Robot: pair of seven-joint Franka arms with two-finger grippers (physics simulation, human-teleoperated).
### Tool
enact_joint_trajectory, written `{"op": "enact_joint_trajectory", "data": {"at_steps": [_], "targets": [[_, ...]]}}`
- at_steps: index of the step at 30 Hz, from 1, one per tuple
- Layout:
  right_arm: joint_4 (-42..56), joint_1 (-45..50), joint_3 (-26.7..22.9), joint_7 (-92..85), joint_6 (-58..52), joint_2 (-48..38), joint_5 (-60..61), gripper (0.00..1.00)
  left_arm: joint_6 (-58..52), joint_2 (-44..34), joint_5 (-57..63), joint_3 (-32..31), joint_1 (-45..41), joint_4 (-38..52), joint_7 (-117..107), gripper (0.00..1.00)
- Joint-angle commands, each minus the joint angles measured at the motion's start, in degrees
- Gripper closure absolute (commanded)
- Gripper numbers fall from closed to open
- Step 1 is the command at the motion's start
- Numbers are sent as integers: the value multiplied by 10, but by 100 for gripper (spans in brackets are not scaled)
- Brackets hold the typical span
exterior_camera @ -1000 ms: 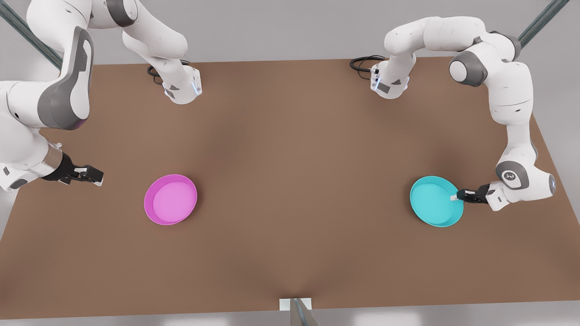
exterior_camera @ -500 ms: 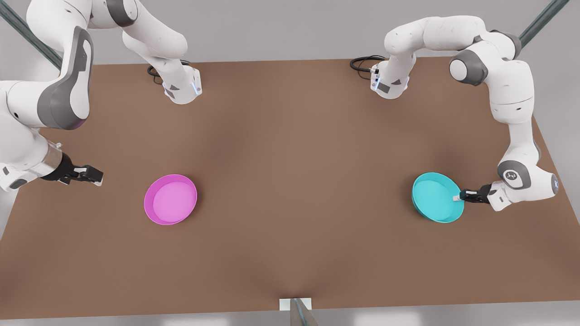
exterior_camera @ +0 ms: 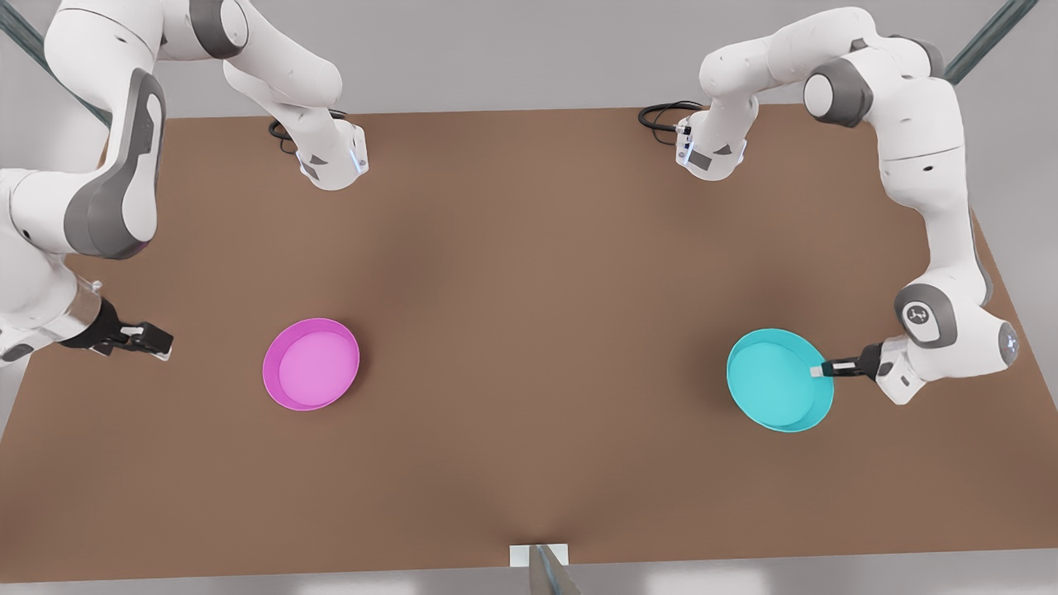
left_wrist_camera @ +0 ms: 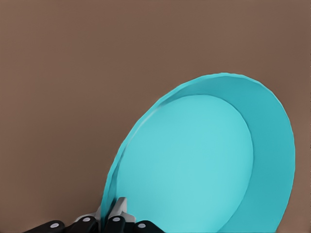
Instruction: Flip the blue plate over with the left arm, and stack the pink plate on top of the blue plate with the right arm
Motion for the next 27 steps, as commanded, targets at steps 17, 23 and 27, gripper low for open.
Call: {"op": "enact_joint_trajectory", "data": {"at_steps": [17,23,27], "targets": [[0,-5,1,4,-1,4,0,0,-6,-74,-1,-5,-209,4,-285,79],[0,-5,1,3,-1,4,0,0,-10,-87,37,-9,-281,25,-320,79],[0,-4,1,3,-1,4,1,0,-9,-71,34,-24,-297,48,-404,79]]}}
